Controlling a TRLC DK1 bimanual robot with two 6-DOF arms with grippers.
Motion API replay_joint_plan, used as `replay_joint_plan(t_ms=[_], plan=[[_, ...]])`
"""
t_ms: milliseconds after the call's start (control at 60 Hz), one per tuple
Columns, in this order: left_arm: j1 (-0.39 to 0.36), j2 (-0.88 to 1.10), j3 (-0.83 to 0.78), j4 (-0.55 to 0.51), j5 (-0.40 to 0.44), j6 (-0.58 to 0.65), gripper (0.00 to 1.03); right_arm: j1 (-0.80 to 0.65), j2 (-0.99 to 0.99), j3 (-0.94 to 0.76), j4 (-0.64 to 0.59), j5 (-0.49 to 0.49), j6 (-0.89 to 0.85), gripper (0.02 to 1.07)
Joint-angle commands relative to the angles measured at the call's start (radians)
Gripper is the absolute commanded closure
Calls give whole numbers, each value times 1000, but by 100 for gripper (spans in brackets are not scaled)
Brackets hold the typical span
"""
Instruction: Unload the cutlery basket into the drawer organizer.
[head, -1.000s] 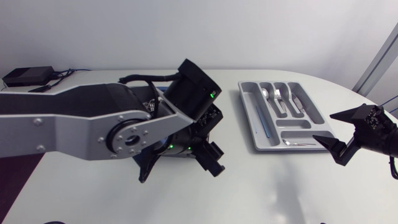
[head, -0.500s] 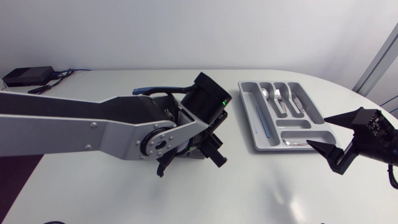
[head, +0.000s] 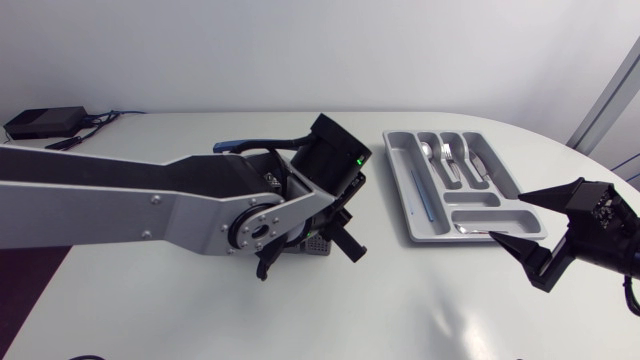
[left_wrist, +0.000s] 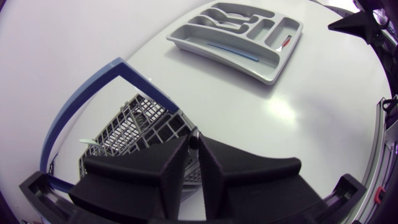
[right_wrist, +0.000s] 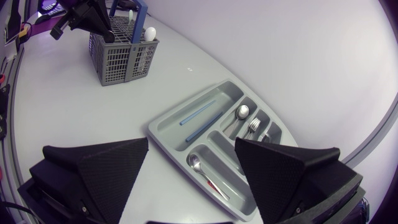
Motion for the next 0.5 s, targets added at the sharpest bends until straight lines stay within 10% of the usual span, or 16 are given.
replay_joint_plan(t_ms=[0,483], plan=[[1,22,22,8,-6,22,92,5,-17,-21,-21,-10,20,7],[-9,-70,1,-1,-17,60,93,19,-50,-31,-33,-7,40,7]])
